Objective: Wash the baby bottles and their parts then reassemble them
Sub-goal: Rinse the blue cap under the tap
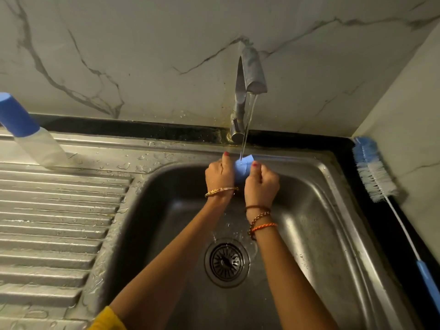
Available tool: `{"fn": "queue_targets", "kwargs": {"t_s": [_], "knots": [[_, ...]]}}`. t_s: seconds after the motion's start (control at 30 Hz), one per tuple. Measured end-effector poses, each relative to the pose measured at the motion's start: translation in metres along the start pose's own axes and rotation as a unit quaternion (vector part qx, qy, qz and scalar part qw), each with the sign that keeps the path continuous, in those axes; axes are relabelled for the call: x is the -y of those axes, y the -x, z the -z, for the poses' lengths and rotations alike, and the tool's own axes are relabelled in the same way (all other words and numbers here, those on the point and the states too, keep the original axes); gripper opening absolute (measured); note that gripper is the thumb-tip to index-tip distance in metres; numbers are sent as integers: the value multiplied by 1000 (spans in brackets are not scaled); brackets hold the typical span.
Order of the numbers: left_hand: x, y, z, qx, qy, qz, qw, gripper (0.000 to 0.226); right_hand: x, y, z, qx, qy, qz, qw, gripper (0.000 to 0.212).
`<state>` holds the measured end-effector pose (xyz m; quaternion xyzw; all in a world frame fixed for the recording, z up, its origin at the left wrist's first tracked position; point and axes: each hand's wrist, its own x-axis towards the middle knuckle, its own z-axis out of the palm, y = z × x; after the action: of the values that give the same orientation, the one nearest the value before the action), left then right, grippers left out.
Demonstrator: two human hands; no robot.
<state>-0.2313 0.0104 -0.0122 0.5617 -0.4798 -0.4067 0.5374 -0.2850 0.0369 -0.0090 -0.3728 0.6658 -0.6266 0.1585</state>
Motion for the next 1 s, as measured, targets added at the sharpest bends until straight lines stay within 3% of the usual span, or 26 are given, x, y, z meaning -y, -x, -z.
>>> {"fn": "queue_targets", "kwargs": {"t_s": [0.1, 0.17, 0.23, 0.27, 0.3, 0.33, 0.37, 0.4, 0.47, 0.53, 0.6, 0.67, 0.7, 0.77, 0.87, 0.93, 1.0], "knots": [[5, -7, 5, -13, -99, -165, 981, 47, 12, -4, -3, 20, -51, -248, 967, 27], [7, -12, 9, -24, -194, -334, 922, 46, 15, -9, -1, 61, -110, -356, 926, 33], [18, -20, 15, -6, -263, -495, 828, 46, 11, -17, 2, 162, -187, -392, 886, 29], [23, -22, 18, 12, -268, -526, 807, 45, 8, -21, 3, 182, -197, -403, 875, 25], [23, -21, 22, 28, -262, -514, 816, 42, 9, -26, 1, 193, -173, -406, 876, 22], [20, -17, 25, 44, -239, -462, 853, 39, 13, -27, -1, 196, -126, -386, 892, 25], [15, -11, 26, 51, -190, -363, 911, 34, 16, -25, -2, 198, -77, -336, 918, 31], [9, -6, 27, 42, -130, -245, 960, 26, 18, -20, -2, 211, -39, -250, 944, 32], [0, -4, 24, 23, -5, -40, 999, 23, 19, -3, 2, 242, 34, -12, 970, 28], [-4, -11, 23, 64, 40, 122, 990, 20, 13, 6, 12, 273, 98, 192, 937, 28], [-12, -14, 28, 122, 29, 266, 956, 24, 0, -3, 23, 280, 184, 363, 870, 33], [-17, -14, 32, 145, 37, 343, 927, 40, -14, -16, 28, 239, 239, 505, 794, 29], [-19, -12, 31, 136, 65, 370, 917, 45, -18, -19, 29, 215, 244, 531, 782, 27], [-25, -8, 26, 117, 147, 405, 895, 54, -24, -18, 28, 179, 203, 482, 833, 25], [-26, -5, 14, 123, 176, 389, 896, 62, -20, -4, 23, 136, 96, 309, 937, 31], [-26, -1, 11, 127, 191, 384, 894, 59, -16, 2, 19, 149, 40, 191, 969, 30], [-22, 5, 14, 127, 221, 389, 885, 54, -16, -1, 16, 176, 46, 111, 977, 22]]}}
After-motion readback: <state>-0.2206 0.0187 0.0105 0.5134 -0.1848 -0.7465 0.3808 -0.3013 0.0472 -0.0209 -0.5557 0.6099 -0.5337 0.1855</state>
